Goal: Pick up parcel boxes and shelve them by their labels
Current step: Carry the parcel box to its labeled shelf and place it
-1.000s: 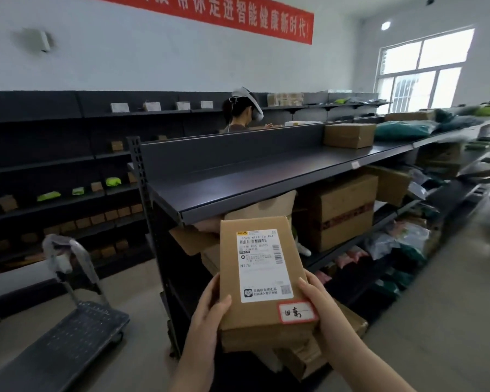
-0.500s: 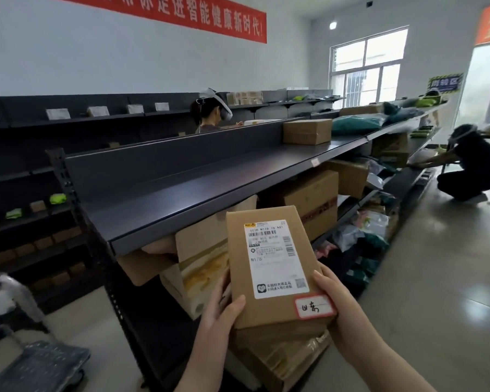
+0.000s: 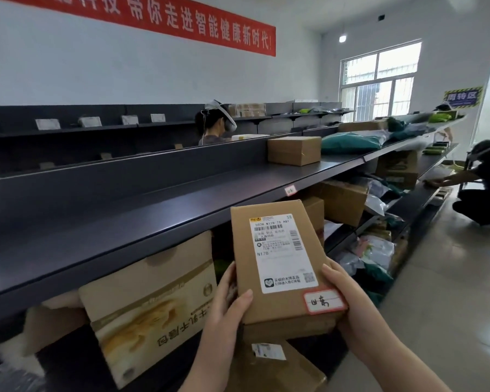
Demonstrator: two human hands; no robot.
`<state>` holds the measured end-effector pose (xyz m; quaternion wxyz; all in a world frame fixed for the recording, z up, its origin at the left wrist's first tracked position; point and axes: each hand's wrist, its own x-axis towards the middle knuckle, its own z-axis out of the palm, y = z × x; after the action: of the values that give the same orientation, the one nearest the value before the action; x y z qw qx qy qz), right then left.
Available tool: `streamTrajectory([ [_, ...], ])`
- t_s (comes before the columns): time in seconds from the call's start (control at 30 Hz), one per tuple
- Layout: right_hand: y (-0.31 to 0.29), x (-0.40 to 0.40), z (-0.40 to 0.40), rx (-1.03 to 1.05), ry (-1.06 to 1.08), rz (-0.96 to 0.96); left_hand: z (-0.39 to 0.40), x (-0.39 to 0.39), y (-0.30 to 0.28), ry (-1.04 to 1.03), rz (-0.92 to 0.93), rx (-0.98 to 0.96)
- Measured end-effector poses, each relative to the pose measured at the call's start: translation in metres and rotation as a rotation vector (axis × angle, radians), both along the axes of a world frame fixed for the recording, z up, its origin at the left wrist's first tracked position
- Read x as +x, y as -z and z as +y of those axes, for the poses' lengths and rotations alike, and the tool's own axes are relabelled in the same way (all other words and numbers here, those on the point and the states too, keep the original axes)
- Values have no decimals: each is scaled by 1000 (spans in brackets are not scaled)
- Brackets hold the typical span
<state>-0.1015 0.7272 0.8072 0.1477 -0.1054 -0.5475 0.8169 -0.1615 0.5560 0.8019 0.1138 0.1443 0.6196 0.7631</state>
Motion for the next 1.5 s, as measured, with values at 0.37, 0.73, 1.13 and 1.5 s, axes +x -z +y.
streamTrajectory([
  [0.37, -26, -71, 101, -78, 44, 5, 103, -64, -28, -60, 102, -80],
  [0.73, -96, -121, 180, 139, -4, 68, 164, -109, -80, -61, 196, -6],
  [1.13, -157, -248, 236, 45, -141, 78, 229, -214, -153, -223, 303, -103],
  [1.5, -160, -365, 278, 69, -344, -23, 274, -269, -171, -380, 78, -196],
])
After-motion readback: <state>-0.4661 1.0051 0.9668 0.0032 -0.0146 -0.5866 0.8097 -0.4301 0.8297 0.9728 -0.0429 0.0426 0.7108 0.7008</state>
